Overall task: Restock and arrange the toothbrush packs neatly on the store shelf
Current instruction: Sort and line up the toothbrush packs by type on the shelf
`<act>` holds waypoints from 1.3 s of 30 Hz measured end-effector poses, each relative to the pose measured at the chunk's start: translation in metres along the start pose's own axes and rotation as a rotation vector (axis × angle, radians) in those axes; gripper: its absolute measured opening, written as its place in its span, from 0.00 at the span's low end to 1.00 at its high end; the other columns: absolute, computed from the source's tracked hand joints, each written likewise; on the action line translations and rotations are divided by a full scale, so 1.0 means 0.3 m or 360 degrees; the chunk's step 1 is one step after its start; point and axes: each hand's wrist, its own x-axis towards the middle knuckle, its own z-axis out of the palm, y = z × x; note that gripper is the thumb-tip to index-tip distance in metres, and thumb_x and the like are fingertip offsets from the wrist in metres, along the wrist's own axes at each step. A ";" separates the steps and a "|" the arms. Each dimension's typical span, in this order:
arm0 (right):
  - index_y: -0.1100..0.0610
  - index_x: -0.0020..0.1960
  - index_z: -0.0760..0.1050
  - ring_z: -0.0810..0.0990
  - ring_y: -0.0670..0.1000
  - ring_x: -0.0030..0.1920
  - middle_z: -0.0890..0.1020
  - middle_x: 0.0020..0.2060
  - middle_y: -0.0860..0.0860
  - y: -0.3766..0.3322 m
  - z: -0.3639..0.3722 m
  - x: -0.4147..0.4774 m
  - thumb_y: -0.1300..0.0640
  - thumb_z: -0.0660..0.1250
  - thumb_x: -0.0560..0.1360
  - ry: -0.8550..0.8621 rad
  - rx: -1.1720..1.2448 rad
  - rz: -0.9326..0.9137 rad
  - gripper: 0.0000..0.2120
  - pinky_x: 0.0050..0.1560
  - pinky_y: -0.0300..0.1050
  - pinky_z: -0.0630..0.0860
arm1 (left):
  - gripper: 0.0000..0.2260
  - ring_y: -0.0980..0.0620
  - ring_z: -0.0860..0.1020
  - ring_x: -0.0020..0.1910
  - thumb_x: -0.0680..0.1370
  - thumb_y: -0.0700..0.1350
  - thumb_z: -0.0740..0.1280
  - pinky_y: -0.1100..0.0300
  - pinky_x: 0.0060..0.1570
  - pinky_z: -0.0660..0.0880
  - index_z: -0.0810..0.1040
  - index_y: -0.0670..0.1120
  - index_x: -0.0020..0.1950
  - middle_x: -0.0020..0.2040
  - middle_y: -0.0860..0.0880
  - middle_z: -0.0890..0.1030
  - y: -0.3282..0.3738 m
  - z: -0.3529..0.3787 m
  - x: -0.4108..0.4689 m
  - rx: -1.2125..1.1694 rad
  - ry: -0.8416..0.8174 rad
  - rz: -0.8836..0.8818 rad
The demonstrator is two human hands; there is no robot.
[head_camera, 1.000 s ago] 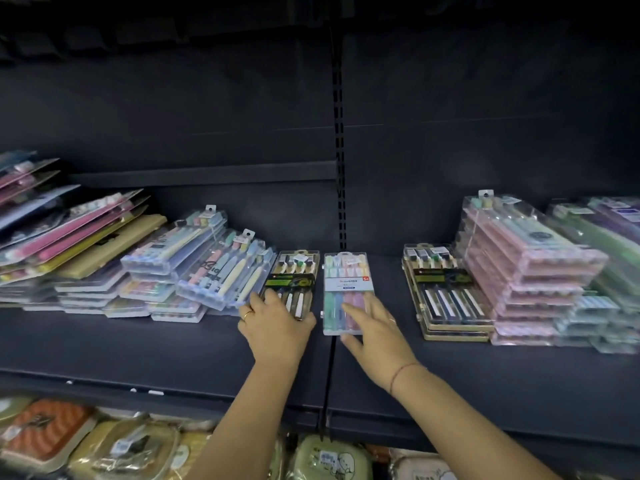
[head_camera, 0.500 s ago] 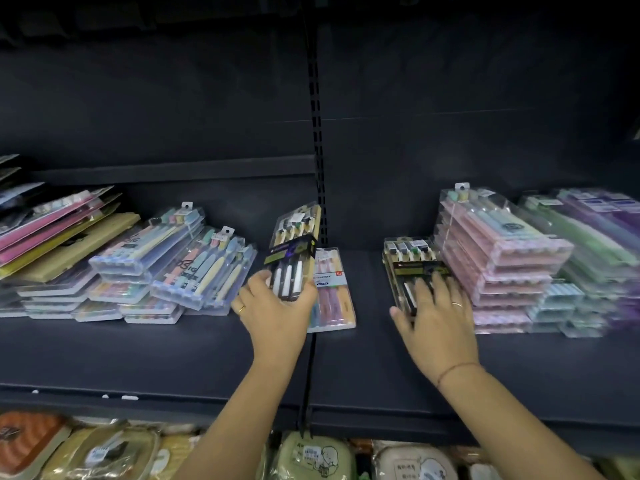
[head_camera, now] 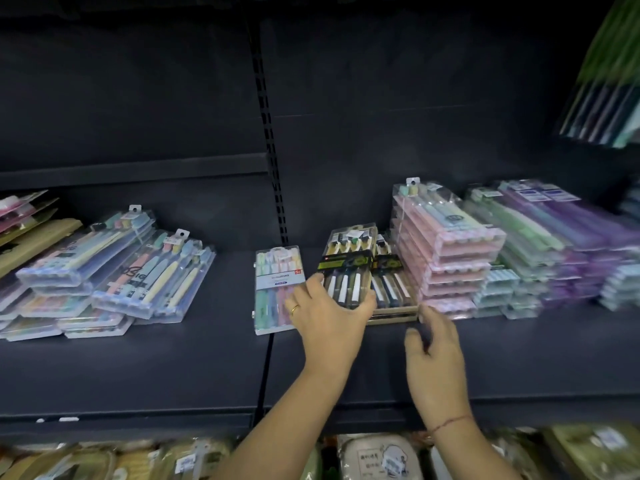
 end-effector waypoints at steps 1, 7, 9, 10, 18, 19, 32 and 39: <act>0.56 0.72 0.68 0.69 0.46 0.67 0.69 0.67 0.47 -0.002 -0.005 0.007 0.63 0.60 0.80 -0.0027 0.0063 0.0037 0.21 0.68 0.41 0.62 | 0.42 0.46 0.60 0.69 0.67 0.67 0.72 0.50 0.69 0.58 0.64 0.45 0.73 0.67 0.46 0.68 0.005 0.005 -0.005 0.0006 -0.0052 0.0014; 0.52 0.71 0.67 0.70 0.46 0.65 0.72 0.65 0.47 0.007 -0.017 0.032 0.65 0.60 0.79 -0.0156 0.0245 0.0179 0.22 0.70 0.46 0.65 | 0.39 0.55 0.63 0.70 0.71 0.67 0.62 0.53 0.71 0.63 0.61 0.49 0.76 0.71 0.53 0.66 0.025 -0.034 -0.017 -0.0501 -0.0332 0.0155; 0.52 0.73 0.66 0.69 0.48 0.69 0.71 0.68 0.48 0.012 -0.014 0.028 0.64 0.60 0.79 -0.0194 0.0206 0.0183 0.23 0.72 0.50 0.65 | 0.36 0.57 0.64 0.71 0.73 0.65 0.60 0.57 0.71 0.63 0.59 0.51 0.77 0.74 0.54 0.65 0.022 -0.039 -0.013 -0.0622 -0.0397 0.0075; 0.52 0.74 0.65 0.69 0.48 0.70 0.71 0.70 0.48 0.012 -0.013 0.027 0.64 0.60 0.79 -0.0212 0.0200 0.0185 0.24 0.72 0.50 0.65 | 0.34 0.57 0.63 0.73 0.76 0.64 0.60 0.58 0.71 0.61 0.58 0.52 0.78 0.76 0.54 0.63 0.017 -0.035 -0.008 -0.0662 -0.0445 -0.0005; 0.49 0.70 0.66 0.69 0.43 0.62 0.70 0.60 0.43 -0.023 -0.034 0.062 0.67 0.61 0.78 -0.0324 0.0260 0.0247 0.24 0.65 0.40 0.64 | 0.16 0.73 0.67 0.49 0.83 0.56 0.55 0.64 0.59 0.60 0.64 0.58 0.72 0.52 0.68 0.71 0.045 -0.001 -0.016 -0.0931 -0.0879 -0.0410; 0.48 0.69 0.66 0.70 0.43 0.61 0.71 0.59 0.43 -0.021 -0.034 0.065 0.67 0.61 0.78 -0.0337 0.0260 0.0255 0.24 0.64 0.39 0.65 | 0.18 0.72 0.68 0.49 0.84 0.56 0.55 0.64 0.60 0.60 0.64 0.57 0.73 0.51 0.68 0.71 0.044 -0.001 -0.016 -0.0944 -0.0869 -0.0409; 0.51 0.75 0.63 0.72 0.42 0.57 0.73 0.60 0.46 -0.035 0.018 0.095 0.52 0.61 0.81 -0.0581 0.0246 0.0218 0.23 0.58 0.36 0.65 | 0.22 0.52 0.66 0.72 0.83 0.58 0.55 0.56 0.71 0.62 0.66 0.53 0.75 0.73 0.54 0.69 -0.072 -0.070 -0.012 -0.0849 -0.0705 -0.0522; 0.54 0.64 0.71 0.73 0.47 0.59 0.76 0.61 0.50 -0.072 0.072 0.180 0.45 0.59 0.81 -0.0523 0.0388 0.0353 0.17 0.57 0.42 0.67 | 0.40 0.55 0.64 0.73 0.69 0.75 0.58 0.50 0.75 0.58 0.63 0.57 0.77 0.75 0.56 0.67 -0.061 -0.081 0.035 -0.0890 -0.0804 -0.0503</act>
